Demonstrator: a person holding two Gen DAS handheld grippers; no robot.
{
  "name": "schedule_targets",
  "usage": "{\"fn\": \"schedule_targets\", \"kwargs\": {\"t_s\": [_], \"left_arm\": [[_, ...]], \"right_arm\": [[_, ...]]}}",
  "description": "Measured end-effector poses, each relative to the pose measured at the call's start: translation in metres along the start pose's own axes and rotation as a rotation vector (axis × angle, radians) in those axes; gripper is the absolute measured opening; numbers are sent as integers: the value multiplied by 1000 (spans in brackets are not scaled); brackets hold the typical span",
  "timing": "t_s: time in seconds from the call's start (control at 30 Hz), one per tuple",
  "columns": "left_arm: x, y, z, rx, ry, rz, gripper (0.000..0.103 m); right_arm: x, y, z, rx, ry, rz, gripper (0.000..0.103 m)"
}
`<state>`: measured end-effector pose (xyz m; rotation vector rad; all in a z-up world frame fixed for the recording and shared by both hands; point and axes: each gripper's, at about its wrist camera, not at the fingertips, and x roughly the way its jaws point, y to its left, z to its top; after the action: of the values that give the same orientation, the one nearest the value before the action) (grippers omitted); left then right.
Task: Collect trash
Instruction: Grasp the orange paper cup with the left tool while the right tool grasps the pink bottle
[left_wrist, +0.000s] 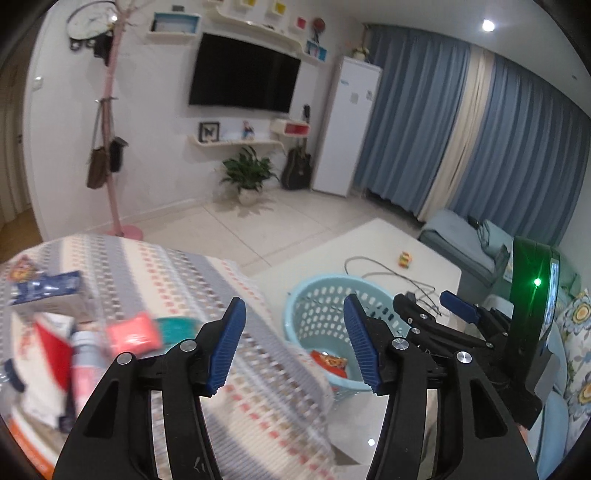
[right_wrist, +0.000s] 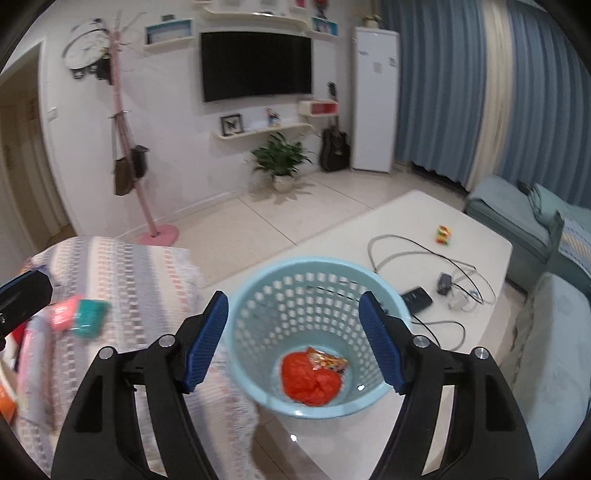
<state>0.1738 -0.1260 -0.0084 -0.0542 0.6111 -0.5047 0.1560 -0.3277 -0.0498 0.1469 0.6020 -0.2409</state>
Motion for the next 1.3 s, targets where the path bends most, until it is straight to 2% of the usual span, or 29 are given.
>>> {"fn": "schedule_targets", "kwargs": {"t_s": [0.07,0.3,0.53,0.73,0.9,1.13,1.3], "left_arm": [[-22,11,-3,-7,-28,25,61],[-90,60,-20,-34,-96,137,65],[-142,110,-43,-67,-122,273,79],[-177,162,-72,-169,-121,354,83],[-188,201,-98,-256,-79,369,87],[-157,234,-125,-333,40,349,87],[-138,234,-133,-361,98,261,87]], "right_arm": [[-12,14,1,-13,-17,38,73],[-56,77,-1,-104,-68,190,78],[-75,140,-19,-184,-55,325,83],[-77,190,-42,-253,-9,414,86],[-66,217,-61,-282,18,457,86],[-42,238,-82,-285,91,449,86],[-23,243,-85,-273,166,443,86]]}}
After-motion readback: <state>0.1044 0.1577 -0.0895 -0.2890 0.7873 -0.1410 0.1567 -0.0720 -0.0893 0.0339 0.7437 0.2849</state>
